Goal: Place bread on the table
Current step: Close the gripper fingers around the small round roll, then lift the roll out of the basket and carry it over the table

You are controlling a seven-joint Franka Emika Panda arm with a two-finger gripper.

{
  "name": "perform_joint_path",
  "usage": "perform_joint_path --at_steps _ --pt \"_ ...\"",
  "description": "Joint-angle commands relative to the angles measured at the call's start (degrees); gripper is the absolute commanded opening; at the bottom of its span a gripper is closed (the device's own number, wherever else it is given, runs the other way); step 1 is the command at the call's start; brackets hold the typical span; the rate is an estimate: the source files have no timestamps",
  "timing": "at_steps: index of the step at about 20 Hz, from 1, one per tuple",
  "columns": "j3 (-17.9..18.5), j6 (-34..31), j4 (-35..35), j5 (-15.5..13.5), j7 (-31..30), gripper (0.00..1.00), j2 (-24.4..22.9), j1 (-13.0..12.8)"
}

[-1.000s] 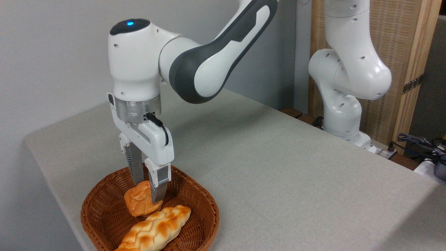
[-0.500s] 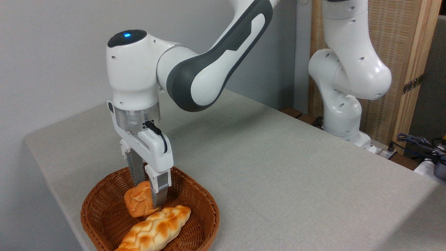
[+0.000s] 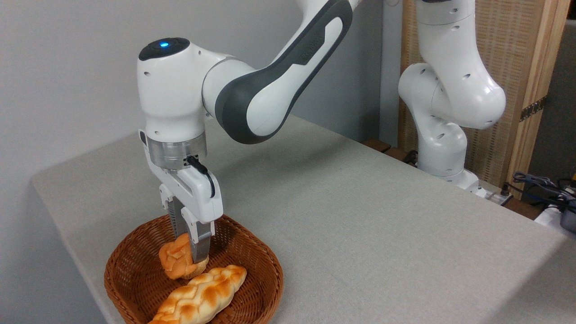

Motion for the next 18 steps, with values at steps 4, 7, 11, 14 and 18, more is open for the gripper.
perform_joint_path --at_steps 4,7,11,14,18 --pt "0.23 0.34 0.52 -0.73 0.61 0.55 -2.66 0.33" --pt "0.32 -0.80 0.35 -0.91 -0.18 0.57 -5.56 0.25" --pt "0.67 -8.35 0.08 -0.82 -0.18 0.57 -9.34 0.42" --pt "1.54 -13.36 -0.27 -0.82 -0.27 0.57 -12.24 0.42" --pt "2.43 -21.71 -1.93 -0.82 0.26 0.59 -15.06 0.42"
